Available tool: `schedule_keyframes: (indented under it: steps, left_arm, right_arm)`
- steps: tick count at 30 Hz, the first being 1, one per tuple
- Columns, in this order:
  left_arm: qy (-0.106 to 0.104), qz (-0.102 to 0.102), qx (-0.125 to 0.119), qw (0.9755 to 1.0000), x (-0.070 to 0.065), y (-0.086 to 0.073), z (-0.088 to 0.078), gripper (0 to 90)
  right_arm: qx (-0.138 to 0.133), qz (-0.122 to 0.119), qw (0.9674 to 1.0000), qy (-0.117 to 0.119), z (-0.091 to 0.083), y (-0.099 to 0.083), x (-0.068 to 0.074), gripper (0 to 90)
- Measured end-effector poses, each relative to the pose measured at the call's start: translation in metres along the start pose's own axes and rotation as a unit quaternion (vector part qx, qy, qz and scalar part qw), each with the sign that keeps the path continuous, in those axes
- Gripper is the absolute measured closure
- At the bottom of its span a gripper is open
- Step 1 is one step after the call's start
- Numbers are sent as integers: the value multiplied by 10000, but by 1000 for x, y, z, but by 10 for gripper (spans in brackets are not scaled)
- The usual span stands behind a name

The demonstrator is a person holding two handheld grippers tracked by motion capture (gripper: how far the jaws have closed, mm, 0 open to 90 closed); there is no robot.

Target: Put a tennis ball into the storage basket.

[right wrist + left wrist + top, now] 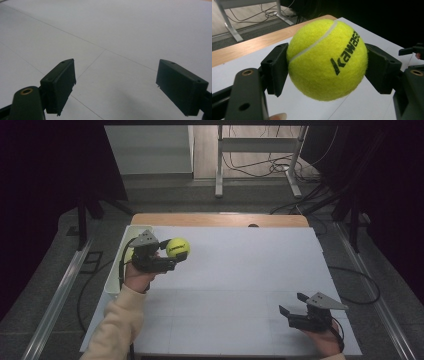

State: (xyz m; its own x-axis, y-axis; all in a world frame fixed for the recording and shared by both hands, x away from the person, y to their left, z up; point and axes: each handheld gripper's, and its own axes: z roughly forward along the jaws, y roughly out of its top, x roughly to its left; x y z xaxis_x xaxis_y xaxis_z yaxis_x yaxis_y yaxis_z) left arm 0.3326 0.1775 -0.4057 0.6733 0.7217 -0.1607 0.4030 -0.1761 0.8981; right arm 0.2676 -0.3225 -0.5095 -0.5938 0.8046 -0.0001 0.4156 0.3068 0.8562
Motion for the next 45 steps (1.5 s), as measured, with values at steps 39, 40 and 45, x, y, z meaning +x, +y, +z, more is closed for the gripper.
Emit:
schedule_keyframes:
  steps: [39,40,45]
  left_arm:
    - [445,-353,-149,9983,28,-14,-37,267]
    - [458,-359,-145,9982,29,-14,-38,267]
    - [522,-436,-154,9976,35,-17,-42,267]
  right_arm:
    - [15,-33,10000,16,1,0,0,165]
    - [15,-34,10000,16,1,0,0,165]
    - [26,-31,10000,1,1,0,0,165]
